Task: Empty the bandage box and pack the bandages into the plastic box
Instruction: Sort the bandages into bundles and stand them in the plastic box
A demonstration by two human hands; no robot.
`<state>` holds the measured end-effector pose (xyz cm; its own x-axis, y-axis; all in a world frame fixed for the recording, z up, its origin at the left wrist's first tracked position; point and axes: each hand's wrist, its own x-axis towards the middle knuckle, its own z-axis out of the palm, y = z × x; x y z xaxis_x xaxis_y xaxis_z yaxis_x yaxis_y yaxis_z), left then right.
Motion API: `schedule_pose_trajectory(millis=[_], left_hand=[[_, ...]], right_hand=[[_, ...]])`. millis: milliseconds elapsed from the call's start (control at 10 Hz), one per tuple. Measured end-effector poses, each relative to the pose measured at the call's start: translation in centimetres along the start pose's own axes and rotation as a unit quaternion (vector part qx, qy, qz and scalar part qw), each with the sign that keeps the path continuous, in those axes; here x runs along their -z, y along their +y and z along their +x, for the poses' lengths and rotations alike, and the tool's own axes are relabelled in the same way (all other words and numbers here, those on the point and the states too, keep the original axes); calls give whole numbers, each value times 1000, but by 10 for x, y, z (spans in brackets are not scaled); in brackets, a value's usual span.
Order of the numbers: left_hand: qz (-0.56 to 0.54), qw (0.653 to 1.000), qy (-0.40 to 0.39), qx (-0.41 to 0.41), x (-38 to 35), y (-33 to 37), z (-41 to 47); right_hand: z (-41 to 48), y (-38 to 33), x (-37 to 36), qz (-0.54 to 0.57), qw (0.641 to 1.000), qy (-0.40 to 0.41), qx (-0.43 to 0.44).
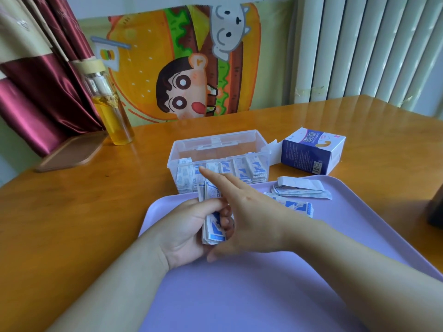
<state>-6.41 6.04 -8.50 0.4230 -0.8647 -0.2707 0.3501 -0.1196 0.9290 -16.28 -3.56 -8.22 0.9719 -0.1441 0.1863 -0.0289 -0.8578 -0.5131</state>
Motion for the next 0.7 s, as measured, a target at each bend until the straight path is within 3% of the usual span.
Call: schedule_pose_trajectory(millis=[700], left_hand=[[-15, 999, 1, 39, 1, 4, -2]], right_hand=[[2, -1, -8, 15, 997, 65, 25]])
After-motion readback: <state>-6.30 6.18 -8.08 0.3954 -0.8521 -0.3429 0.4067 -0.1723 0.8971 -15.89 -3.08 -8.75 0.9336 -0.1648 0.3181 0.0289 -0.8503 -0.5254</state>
